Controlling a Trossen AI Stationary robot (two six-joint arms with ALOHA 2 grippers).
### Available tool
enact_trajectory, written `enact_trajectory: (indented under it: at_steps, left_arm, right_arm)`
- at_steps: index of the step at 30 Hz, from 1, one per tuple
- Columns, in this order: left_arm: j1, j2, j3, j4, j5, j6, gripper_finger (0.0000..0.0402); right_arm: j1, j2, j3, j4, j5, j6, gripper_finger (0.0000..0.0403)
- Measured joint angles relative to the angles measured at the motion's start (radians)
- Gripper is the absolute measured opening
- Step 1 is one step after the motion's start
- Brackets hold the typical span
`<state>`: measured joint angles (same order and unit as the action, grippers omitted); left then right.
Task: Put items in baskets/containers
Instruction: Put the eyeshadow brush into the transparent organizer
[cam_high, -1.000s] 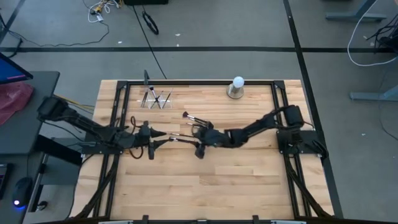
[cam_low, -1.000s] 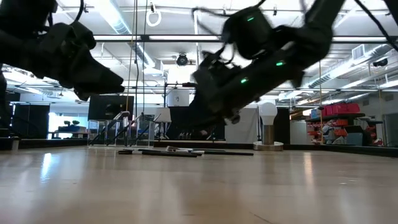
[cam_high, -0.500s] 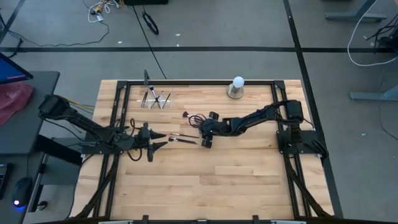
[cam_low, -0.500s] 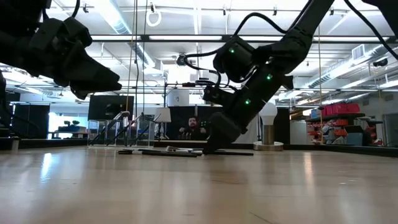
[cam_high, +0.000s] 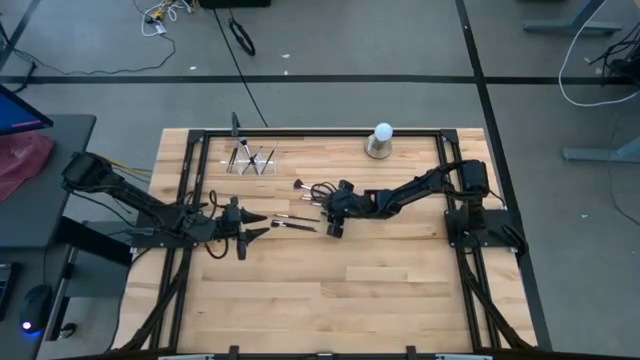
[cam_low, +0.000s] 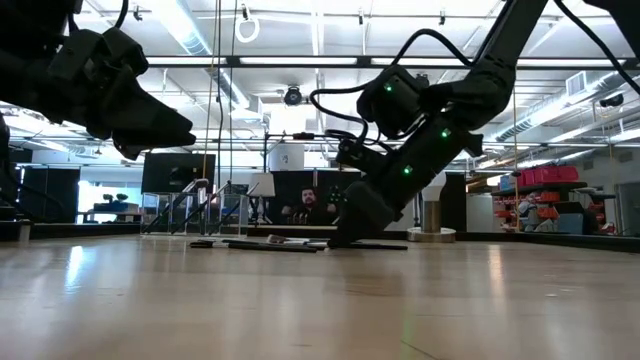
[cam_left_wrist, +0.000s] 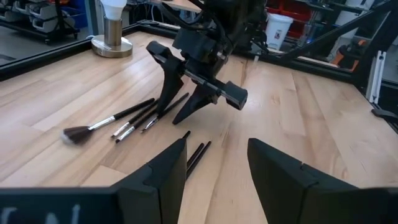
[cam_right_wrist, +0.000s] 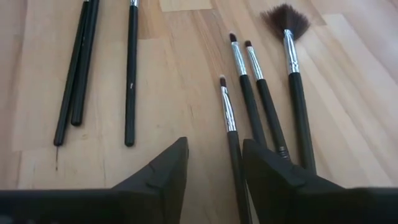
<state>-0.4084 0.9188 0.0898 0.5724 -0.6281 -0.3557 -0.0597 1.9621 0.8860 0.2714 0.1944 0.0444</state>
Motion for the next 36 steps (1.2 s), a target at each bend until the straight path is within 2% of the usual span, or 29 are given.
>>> enact_trajectory:
  at_steps: [13,21,28,33,36]
  left_arm:
    - [0.0,0.0,0.0,0.0,0.0,0.0,0.0177]
    - [0.0,0.0,0.001,0.0,0.0,0.001,0.0177]
    - [0.0,0.0,0.001,-0.001,0.0,0.0,0.0177]
    - [0.0,0.0,0.001,-0.001,0.0,0.001,0.0177]
    - [0.0,0.0,0.001,-0.001,0.0,0.001,0.0177]
  right_arm:
    - [0.002,0.001,-0.003,0.015,-0.051,-0.02,0.0153]
    - [-0.048,0.071,-0.001,0.077,-0.143,-0.049,0.0079]
    - [-0.058,0.107,-0.007,0.157,-0.161,-0.081,0.0015]
    - [-0.057,0.107,-0.034,0.206,-0.144,-0.046,0.0009]
    - [-0.048,0.117,-0.095,0.365,-0.128,-0.022,0.0007]
